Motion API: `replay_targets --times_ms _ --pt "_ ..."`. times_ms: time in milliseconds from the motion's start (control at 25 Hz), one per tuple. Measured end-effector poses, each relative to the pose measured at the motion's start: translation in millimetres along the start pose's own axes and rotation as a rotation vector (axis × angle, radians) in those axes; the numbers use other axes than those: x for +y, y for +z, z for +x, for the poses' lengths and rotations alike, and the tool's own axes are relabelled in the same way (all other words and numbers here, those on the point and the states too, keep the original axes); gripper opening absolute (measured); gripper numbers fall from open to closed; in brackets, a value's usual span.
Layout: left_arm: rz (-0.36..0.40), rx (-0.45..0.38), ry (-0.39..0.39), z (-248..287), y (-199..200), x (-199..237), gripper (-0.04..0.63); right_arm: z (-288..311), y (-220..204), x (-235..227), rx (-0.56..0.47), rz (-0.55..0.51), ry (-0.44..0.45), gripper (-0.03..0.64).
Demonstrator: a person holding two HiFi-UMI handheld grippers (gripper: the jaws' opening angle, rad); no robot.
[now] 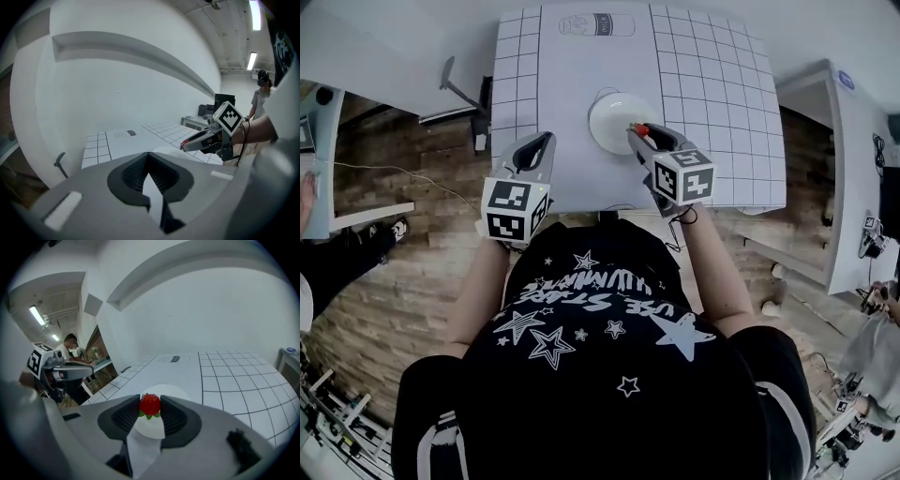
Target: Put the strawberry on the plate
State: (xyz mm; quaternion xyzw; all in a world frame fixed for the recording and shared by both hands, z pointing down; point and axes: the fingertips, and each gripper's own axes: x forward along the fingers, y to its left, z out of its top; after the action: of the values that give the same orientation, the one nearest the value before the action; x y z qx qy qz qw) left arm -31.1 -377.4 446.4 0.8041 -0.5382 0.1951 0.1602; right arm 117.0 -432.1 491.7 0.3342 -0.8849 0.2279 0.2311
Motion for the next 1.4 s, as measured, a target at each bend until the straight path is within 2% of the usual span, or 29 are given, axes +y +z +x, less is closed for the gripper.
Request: replay_targets --times_ms 440,720,1040,1280,1400 --pt "-0.056 0.042 0.115 6 -15 1 0.009 44 -19 -7 0.138 -0.184 0.069 0.146" --pt "-0.112 0.052 0.198 1 -23 11 0.009 66 -25 -10 0.211 -0.295 0.081 0.146" --pt "-0.157 0.047 0.247 -3 -27 17 0.009 73 -31 -9 0.248 -0.339 0.082 0.146" --pt "-0.164 0.044 0.245 -6 -32 13 0.009 70 -34 -5 0.243 -0.313 0.109 0.147" --pt "-0.169 0.044 0.233 -7 -35 12 0.009 67 -34 -6 0.230 -0.314 0.092 0.147"
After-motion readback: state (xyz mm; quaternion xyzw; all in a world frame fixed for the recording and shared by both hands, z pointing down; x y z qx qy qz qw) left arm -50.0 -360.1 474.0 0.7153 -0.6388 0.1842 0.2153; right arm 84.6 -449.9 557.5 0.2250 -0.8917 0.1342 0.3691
